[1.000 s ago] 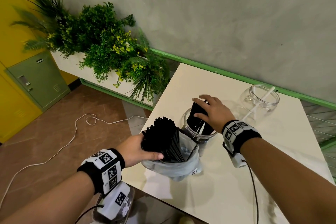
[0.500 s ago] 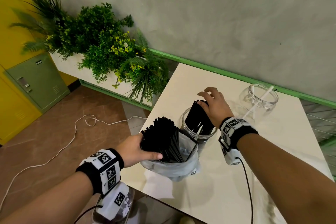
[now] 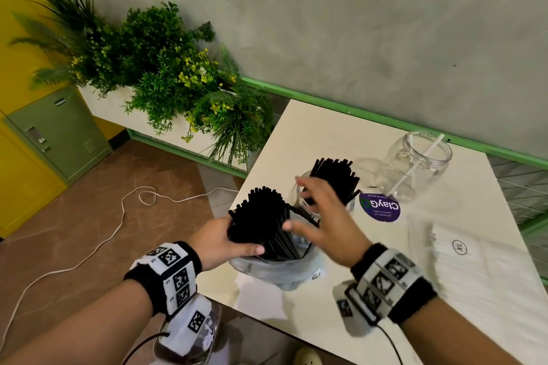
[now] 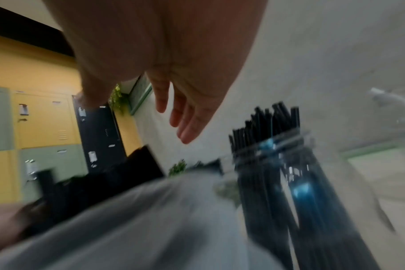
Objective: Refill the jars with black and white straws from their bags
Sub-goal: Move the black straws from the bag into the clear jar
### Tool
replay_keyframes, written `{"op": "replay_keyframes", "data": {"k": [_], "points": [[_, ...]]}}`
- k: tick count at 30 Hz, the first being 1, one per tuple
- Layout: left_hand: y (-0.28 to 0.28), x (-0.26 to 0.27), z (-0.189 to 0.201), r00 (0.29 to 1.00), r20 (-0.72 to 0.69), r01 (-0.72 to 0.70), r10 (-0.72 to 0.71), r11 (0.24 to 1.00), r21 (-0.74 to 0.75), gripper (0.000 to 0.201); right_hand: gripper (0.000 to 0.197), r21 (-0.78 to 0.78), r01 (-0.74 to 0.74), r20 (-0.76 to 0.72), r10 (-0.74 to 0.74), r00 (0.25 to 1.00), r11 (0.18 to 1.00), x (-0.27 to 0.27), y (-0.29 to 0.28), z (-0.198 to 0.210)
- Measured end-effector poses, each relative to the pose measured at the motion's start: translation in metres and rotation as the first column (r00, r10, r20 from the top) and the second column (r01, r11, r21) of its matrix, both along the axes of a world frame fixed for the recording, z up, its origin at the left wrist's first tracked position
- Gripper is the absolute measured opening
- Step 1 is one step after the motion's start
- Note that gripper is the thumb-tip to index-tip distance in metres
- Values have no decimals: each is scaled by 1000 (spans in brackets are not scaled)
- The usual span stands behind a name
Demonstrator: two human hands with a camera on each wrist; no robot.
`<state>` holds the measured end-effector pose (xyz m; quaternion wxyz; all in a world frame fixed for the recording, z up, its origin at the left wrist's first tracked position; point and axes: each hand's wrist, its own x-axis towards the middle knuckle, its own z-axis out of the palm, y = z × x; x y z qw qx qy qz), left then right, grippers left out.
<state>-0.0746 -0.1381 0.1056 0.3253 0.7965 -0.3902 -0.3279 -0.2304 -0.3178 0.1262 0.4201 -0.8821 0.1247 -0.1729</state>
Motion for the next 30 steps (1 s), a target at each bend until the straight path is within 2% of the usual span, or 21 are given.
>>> {"op": "replay_keyframes", "data": {"k": [2,5,7,10,11,13,15,18,20,22,24,27,30], "points": [[1,0,0,1000,-8,3,-3,1000,-16,80,101,16,-42,-95,43,995,999,-4,18,-20],[1,-1,0,1000,2,0,0,1000,-22,68,111,-28,-14,-172,9,985,1000,0,28,-34],[1,-1,-1,1000,1,0,0,1000,-20,67,105,-64,-3,-156,-7,988,998,2,29,-38],[4,-1,-2,1000,-29,-4,4,1000,-28,84,98,-129,-3,-130,-14,991,992,0,29,-43],[4,0,-4,1000,-27,-8,7,1000,-28,82,97,-161,-7,-133,-15,991,987,-1,30,-45],[5,-2,-5,1000,-21,-7,7,999,-37,62,92,-205,-11,-130,-16,991,979,-4,32,-49],[5,-3,-5,1000,-6,-21,21,999,-36,55,78,-192,24,-70,-38,997,981,-9,31,-49],[6,-2,-8,1000,-1,-24,24,999,-29,72,49,-167,124,89,-111,990,978,-23,28,-42],[6,-1,-9,1000,-19,-16,15,999,-40,90,38,-284,107,101,-81,992,953,-35,31,-40],[7,1,-12,1000,-21,-21,20,999,-43,98,39,-491,13,-20,-26,999,871,-42,36,-46],[7,1,-15,999,-14,-35,34,998,-43,97,35,-621,-36,-105,-38,994,783,-43,37,-59],[5,-1,-17,999,-6,-53,53,998,-33,92,31,-673,19,-65,-85,994,739,-36,36,-72],[1,-5,-17,995,-20,-94,93,994,-51,83,35,-659,75,-7,-106,994,749,-32,40,-81]]}}
